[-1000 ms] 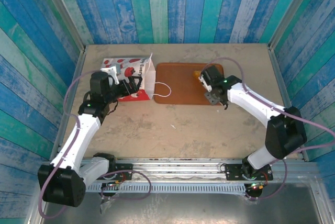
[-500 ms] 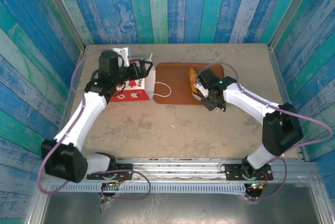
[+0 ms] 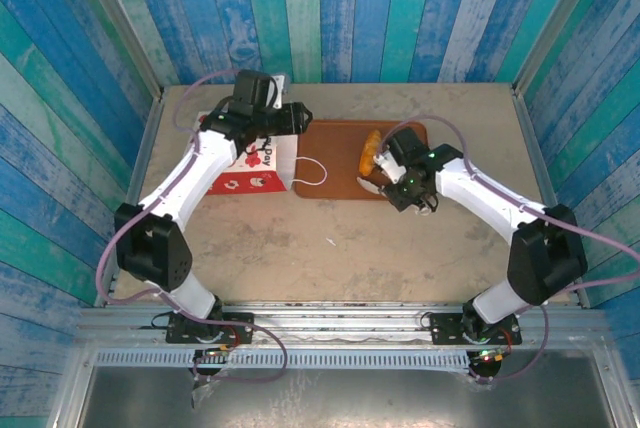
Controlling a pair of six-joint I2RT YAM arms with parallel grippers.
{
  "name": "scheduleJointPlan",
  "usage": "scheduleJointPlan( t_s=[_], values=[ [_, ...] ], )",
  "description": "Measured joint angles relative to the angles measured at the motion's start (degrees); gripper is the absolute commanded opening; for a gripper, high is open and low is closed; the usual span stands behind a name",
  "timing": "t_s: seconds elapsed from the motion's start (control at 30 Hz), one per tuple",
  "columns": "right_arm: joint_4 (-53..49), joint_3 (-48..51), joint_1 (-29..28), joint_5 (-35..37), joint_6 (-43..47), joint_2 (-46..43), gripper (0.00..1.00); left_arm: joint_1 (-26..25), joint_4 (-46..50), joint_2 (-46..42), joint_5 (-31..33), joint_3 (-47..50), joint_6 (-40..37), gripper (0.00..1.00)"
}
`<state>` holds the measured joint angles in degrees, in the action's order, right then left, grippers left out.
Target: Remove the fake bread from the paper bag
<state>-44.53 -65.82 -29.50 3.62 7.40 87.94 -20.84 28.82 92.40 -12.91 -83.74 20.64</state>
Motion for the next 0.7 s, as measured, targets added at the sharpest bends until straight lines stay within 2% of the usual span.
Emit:
scheduleJointPlan(
  t_s=[0.03, 0.1, 0.17, 0.33, 0.5, 0.7],
  values=[
    [0.0, 0.0, 0.7, -0.7, -0.3, -0.3, 0.52, 0.0, 0.0, 0.3, 0.0, -0.2, 0.2, 0.60],
    [0.0, 0.0, 2.6, -2.8, -1.3, -1.3, 0.53, 0.0, 0.0, 0.9, 0.3, -0.9, 0.3, 0.46],
    [0.4, 0.0, 4.5, -5.0, -2.4, -2.4, 0.54, 0.0, -0.1, 1.6, 0.4, -1.3, 0.7, 0.42],
    [3.2, 0.5, 10.9, -14.5, -7.7, -4.4, 0.55, 0.0, 0.0, 2.4, 0.4, -1.4, 1.2, 0.21],
    [10.0, 5.7, 17.6, -26.3, -16.8, -4.2, 0.56, 0.0, -0.7, 2.3, 0.4, -1.3, 2.0, 0.14],
    [16.0, 6.8, 19.6, -34.4, -23.3, -0.1, 0.57, 0.0, -2.5, 2.3, 0.3, 0.1, 2.8, 0.09]
  ],
)
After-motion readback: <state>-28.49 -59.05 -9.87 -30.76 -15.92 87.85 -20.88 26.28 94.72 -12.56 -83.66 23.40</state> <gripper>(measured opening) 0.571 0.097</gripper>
